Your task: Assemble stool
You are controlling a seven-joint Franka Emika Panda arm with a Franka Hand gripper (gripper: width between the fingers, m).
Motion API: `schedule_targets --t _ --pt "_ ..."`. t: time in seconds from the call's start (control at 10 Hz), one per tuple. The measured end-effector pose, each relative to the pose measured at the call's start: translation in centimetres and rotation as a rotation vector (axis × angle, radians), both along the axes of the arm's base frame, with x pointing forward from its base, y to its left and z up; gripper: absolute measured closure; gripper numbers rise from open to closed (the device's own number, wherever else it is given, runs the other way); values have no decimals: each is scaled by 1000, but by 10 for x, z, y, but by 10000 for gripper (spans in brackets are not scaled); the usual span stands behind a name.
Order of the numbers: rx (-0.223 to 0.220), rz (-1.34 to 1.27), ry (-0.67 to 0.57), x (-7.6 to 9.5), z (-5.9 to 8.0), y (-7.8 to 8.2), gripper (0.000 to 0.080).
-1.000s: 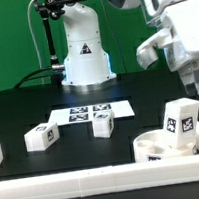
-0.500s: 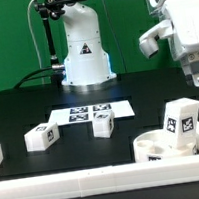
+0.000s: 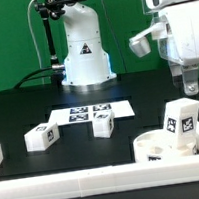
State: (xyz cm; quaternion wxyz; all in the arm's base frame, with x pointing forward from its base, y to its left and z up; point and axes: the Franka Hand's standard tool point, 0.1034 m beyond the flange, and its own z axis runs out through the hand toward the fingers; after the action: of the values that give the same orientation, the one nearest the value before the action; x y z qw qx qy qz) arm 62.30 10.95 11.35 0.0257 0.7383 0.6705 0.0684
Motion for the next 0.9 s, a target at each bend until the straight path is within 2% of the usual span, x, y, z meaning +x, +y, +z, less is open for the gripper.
schedule_targets --t 0.5,0.7,0.9 --pt "-3 29 -4 3 -1 0 150" --pt "-29 159 -5 6 -10 -1 150" --pt "-37 176 1 9 -14 3 150"
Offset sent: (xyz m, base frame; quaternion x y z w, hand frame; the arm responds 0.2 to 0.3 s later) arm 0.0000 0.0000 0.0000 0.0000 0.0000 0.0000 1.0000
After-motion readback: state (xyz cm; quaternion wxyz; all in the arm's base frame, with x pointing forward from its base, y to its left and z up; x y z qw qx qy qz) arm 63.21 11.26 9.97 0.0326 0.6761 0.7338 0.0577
